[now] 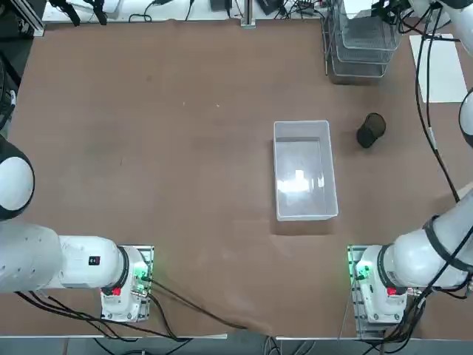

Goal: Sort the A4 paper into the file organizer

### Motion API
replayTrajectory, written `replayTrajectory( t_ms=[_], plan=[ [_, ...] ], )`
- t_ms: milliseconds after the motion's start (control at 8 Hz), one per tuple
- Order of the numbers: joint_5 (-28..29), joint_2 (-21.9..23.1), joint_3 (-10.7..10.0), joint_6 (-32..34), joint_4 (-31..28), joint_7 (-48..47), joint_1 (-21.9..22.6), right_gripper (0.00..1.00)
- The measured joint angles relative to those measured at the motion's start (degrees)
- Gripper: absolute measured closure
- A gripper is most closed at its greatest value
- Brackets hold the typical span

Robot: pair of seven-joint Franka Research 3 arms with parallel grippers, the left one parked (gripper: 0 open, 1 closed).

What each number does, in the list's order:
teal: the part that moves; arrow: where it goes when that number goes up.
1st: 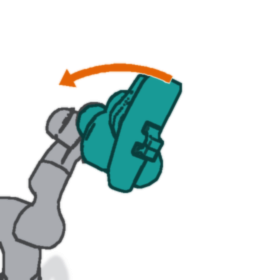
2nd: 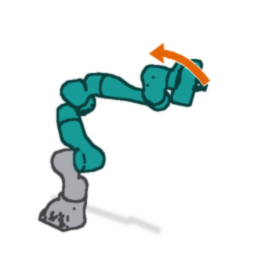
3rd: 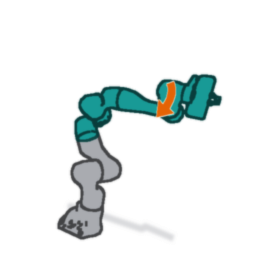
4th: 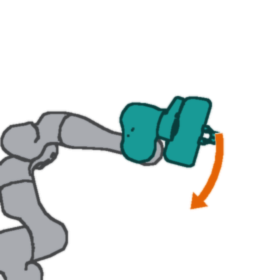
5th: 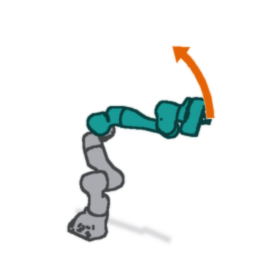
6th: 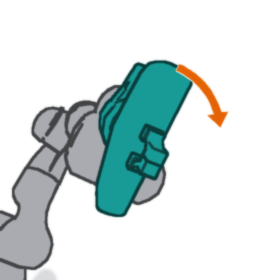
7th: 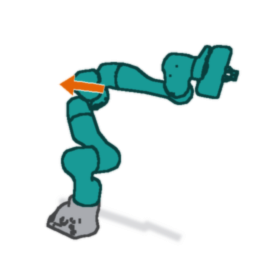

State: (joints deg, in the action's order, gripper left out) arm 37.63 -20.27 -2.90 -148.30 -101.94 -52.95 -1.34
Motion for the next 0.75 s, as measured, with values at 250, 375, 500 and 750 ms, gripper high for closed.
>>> replayTrajectory(
  t_ms=[250,375,500,750],
  plan=[
    [0.01,-0.67,0.01,-2.06,0.00,-2.05,0.77,0.98],
    [0.01,-0.92,0.02,-2.63,-0.01,-2.88,1.30,0.98],
    [0.01,-1.10,0.02,-3.01,-0.01,-3.22,1.72,0.96],
    [-0.02,-1.12,0.02,-3.13,-0.01,-3.23,2.06,0.84]
  ],
)
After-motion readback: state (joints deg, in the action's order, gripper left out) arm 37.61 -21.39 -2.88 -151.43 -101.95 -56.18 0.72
